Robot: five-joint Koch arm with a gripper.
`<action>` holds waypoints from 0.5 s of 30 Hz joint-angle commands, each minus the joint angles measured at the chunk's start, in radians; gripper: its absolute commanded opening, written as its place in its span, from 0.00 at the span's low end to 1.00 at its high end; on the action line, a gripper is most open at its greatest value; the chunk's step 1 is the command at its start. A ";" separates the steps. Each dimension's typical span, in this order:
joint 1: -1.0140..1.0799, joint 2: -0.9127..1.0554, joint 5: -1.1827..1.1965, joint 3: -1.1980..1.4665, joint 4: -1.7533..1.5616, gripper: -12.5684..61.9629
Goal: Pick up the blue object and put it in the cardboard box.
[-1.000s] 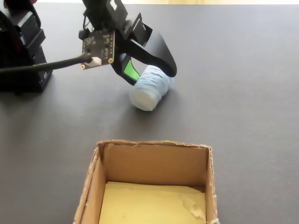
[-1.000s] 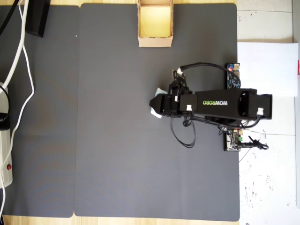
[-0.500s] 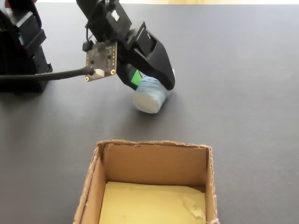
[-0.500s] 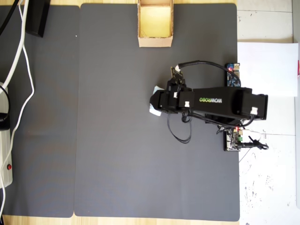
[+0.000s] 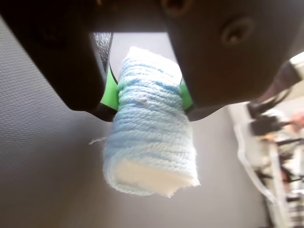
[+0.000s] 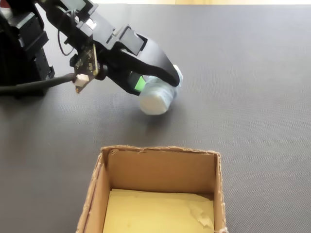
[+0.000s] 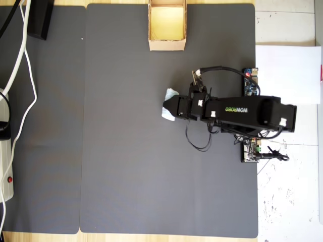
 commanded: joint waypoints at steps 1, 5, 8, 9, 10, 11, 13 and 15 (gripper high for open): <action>0.006 0.074 0.031 -0.023 -0.167 0.24; 0.029 0.190 0.026 0.008 -0.176 0.24; 0.043 0.247 0.023 0.031 -0.181 0.24; 0.048 0.268 0.018 0.034 -0.184 0.24; 0.061 0.299 0.015 0.038 -0.198 0.24; 0.069 0.313 0.014 0.034 -0.199 0.24; 0.100 0.342 -0.002 0.008 -0.199 0.24; 0.118 0.342 -0.009 -0.020 -0.199 0.24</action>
